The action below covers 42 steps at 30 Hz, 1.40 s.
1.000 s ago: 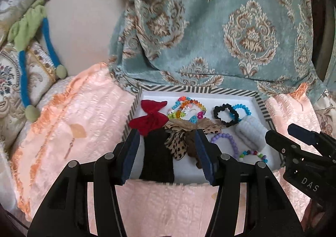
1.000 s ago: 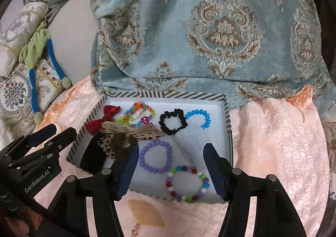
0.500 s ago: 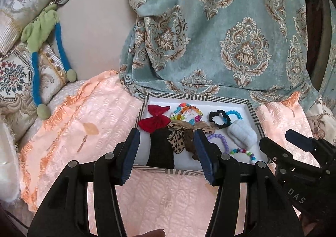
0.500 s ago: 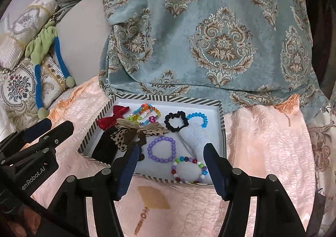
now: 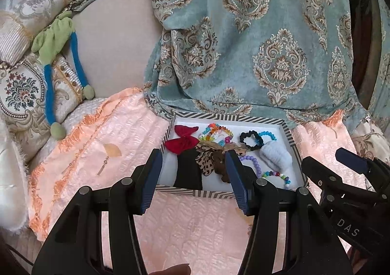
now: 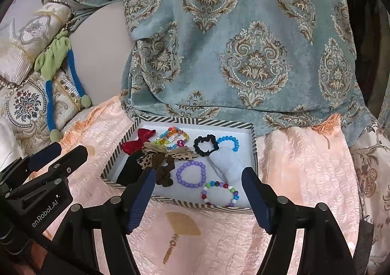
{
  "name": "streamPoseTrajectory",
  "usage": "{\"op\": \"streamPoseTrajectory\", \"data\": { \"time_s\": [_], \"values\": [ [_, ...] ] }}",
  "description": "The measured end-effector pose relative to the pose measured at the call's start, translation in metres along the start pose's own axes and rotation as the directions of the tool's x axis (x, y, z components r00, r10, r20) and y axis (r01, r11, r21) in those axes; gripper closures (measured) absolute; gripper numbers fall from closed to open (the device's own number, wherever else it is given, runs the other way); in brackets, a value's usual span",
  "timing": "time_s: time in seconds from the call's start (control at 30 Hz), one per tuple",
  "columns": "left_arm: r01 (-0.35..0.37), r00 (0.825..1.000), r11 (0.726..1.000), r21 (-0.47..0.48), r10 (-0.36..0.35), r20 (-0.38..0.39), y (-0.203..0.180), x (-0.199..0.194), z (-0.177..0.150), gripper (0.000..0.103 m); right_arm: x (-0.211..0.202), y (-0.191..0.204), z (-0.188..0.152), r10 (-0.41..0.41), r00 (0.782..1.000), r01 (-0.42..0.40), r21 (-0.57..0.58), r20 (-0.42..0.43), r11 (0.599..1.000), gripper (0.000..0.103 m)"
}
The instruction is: Organize jewelry
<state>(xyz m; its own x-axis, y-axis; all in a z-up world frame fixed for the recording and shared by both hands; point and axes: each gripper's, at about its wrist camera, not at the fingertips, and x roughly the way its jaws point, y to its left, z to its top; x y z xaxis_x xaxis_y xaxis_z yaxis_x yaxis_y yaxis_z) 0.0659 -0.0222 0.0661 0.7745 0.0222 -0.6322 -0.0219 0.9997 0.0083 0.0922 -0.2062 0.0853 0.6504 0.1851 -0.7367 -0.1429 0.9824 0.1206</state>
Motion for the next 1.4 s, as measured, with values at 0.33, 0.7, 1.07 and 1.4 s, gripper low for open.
{"op": "streamPoseTrajectory", "data": {
  "time_s": [0.33,0.7,1.07,1.4],
  "values": [
    [-0.003,1.0,1.0,0.009,0.003,0.006,-0.0016,-0.0086,-0.0031,0.049,-0.0069,-0.001,-0.0035,0.001,1.0,-0.001,0.001,0.001,1.0,0.032],
    [-0.008,1.0,1.0,0.003,0.008,0.002,0.0016,-0.0097,-0.0051,0.049,-0.008,0.0022,-0.0071,0.008,1.0,-0.008,-0.006,-0.007,1.0,0.032],
    [-0.007,1.0,1.0,-0.002,0.007,-0.009,0.0048,-0.007,-0.0074,0.049,-0.0056,0.0034,-0.0096,0.011,1.0,-0.011,-0.006,-0.018,1.0,0.032],
    [-0.005,1.0,1.0,0.005,0.005,-0.018,0.0036,-0.0054,-0.0085,0.049,-0.0044,0.0037,-0.0091,0.017,1.0,-0.017,-0.008,-0.022,1.0,0.032]
  ]
}}
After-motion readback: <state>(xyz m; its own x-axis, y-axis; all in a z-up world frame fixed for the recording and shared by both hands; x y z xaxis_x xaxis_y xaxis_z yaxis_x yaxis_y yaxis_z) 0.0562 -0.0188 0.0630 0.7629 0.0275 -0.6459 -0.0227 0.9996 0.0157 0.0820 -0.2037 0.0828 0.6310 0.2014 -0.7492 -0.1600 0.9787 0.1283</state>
